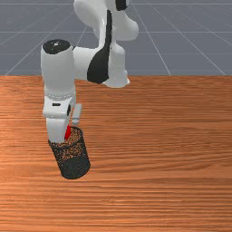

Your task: Put the ball into the container

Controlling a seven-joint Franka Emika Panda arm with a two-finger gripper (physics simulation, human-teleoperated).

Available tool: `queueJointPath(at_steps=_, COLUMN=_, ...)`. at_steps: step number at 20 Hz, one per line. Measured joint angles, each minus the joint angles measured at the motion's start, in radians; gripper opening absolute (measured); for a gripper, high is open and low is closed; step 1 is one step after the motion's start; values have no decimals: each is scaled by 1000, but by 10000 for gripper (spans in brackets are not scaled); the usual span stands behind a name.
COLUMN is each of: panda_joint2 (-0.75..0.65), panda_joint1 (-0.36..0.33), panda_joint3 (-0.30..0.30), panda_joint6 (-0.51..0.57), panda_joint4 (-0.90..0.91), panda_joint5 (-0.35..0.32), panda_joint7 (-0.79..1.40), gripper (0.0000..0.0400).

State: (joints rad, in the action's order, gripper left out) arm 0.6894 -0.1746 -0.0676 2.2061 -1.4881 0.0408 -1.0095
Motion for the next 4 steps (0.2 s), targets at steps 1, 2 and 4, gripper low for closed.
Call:
queueJointPath(at_steps=1, panda_joint2=-21, panda_joint1=-2, panda_joint3=4, panda_joint6=56, panda_joint4=-44, panda_joint5=-5, panda_joint7=-3, gripper=324)
queueJointPath(at_steps=2, panda_joint2=-22, panda_joint1=-1, panda_joint3=4, panda_joint6=54, panda_joint4=-51, panda_joint5=-5, panda_joint7=-2, gripper=359)
queueJointPath(at_steps=4, panda_joint2=-25, panda_joint1=0, panda_joint3=4, panda_joint6=46, panda_joint4=-50, panda_joint5=-5, panda_joint7=-2, gripper=385)
